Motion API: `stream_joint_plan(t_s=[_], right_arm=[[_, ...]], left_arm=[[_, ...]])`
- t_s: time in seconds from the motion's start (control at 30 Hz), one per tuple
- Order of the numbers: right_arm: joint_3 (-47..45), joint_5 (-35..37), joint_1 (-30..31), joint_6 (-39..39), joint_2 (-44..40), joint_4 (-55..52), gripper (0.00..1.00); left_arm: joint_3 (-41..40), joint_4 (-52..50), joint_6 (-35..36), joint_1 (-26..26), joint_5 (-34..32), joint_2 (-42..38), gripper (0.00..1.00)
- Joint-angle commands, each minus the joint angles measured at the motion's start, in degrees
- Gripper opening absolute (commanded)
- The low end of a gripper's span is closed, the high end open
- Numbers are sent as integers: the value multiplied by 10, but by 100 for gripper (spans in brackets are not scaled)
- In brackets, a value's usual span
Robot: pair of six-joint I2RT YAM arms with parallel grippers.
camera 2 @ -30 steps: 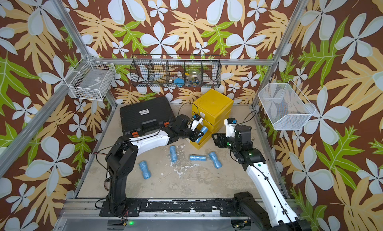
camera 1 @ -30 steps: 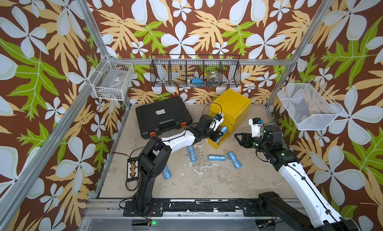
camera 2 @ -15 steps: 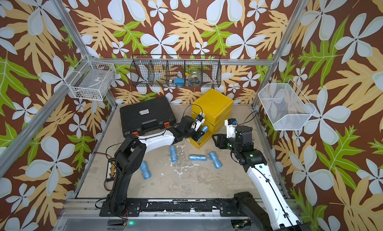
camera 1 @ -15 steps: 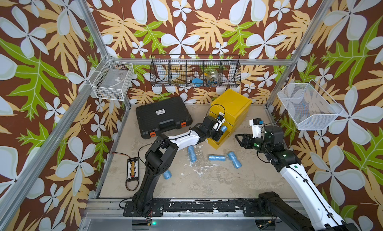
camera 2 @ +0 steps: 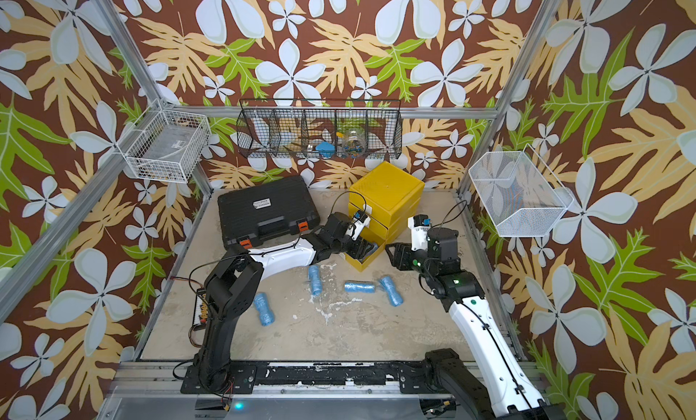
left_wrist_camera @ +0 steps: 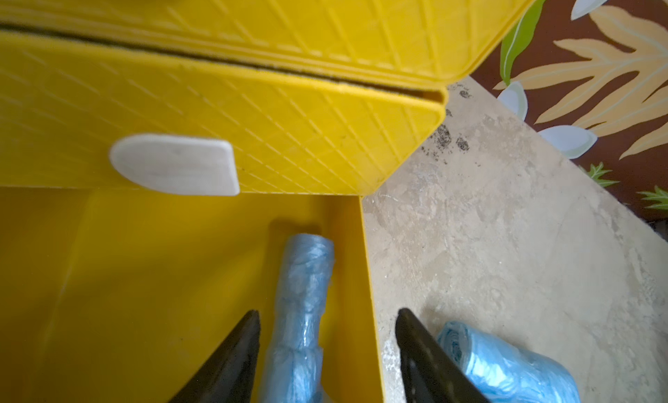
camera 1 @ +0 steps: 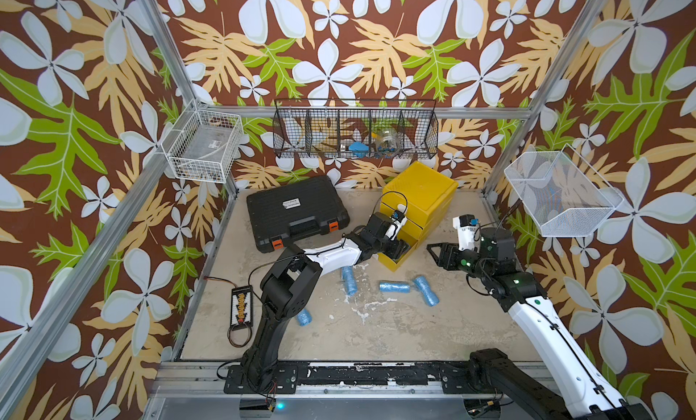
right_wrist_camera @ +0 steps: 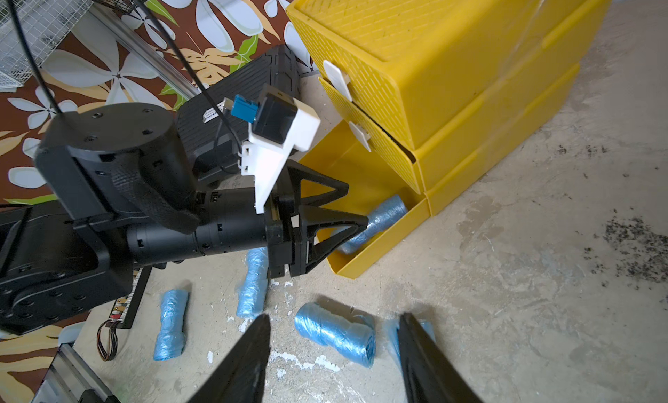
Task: Sort the rolls of trash bags by color and place them into the drawer
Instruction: Place the roll of trash bags in the drawer, then pick up the roll of trash bags from the center of the board.
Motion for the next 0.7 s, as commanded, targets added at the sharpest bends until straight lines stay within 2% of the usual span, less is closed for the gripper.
stream_joint_plan(t_s=[0.0,0.23,0.4,0.5,0.67], right_arm=[[5,-5,0,-3,4,12,58],[-10,-31,0,3,33,47,61],[-28,-66,5,19,58,87,61],[-29,-55,30,21,74,93,61],[-40,-32,79,32,93,111,59]], left_arm=[[-25,23,-28,-1,-14,-33,62],[-147,32,-122,-1,-70,-166,61],[-185,-73,-179,1,-99,-221,59],[-220,-110,-203,2,-103,-249,55],[-304,-102,-231,15,-101,-298,52]])
